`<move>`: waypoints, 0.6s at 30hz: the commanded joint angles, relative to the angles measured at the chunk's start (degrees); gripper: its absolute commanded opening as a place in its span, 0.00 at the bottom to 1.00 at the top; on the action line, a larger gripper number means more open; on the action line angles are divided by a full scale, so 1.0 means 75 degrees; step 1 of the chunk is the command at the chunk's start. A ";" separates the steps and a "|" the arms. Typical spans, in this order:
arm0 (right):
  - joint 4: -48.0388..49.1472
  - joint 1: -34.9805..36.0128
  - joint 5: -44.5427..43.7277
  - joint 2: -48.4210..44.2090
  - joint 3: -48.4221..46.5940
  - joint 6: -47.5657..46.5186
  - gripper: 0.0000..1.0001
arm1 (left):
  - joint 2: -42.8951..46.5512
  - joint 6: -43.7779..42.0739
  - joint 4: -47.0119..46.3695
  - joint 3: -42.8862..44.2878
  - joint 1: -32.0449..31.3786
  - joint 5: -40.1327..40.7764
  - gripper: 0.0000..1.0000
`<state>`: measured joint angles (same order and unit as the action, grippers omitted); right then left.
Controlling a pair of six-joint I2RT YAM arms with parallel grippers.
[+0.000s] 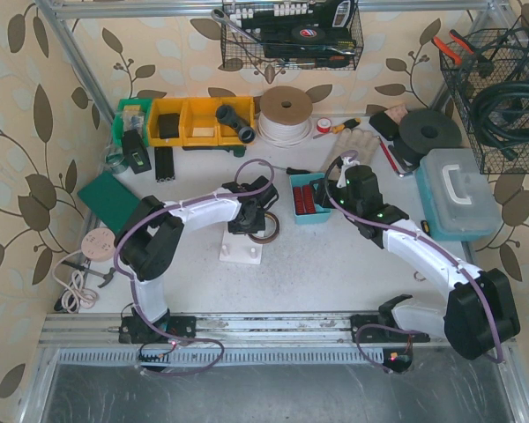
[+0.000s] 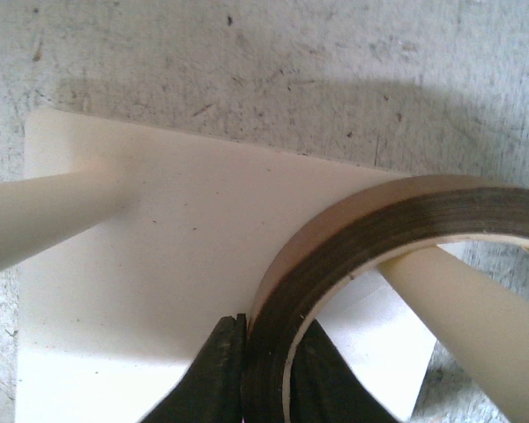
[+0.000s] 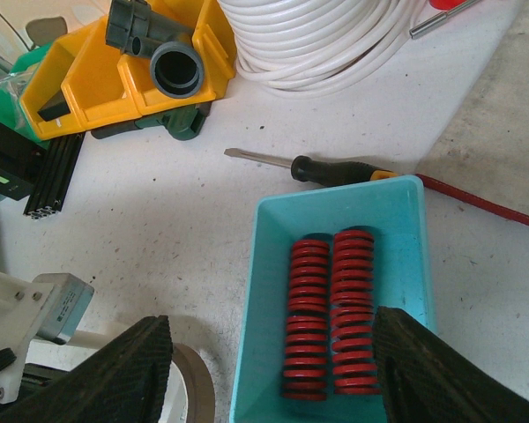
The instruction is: Install the large spring
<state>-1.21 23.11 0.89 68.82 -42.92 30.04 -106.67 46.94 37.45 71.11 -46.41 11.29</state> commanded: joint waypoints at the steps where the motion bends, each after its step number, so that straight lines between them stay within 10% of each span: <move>1: 0.0138 -0.0033 0.0081 0.0069 0.0051 0.0043 0.63 | -0.0003 -0.0083 0.0214 0.0214 0.0071 0.0109 0.09; 18: 0.0440 -0.0032 -0.0162 -0.0392 0.0387 0.0088 0.81 | 0.1525 -0.0840 0.0759 0.1108 0.0080 -0.0351 0.00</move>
<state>0.05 23.11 0.56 67.81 -41.52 30.65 -101.27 43.64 40.34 76.31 -46.11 9.37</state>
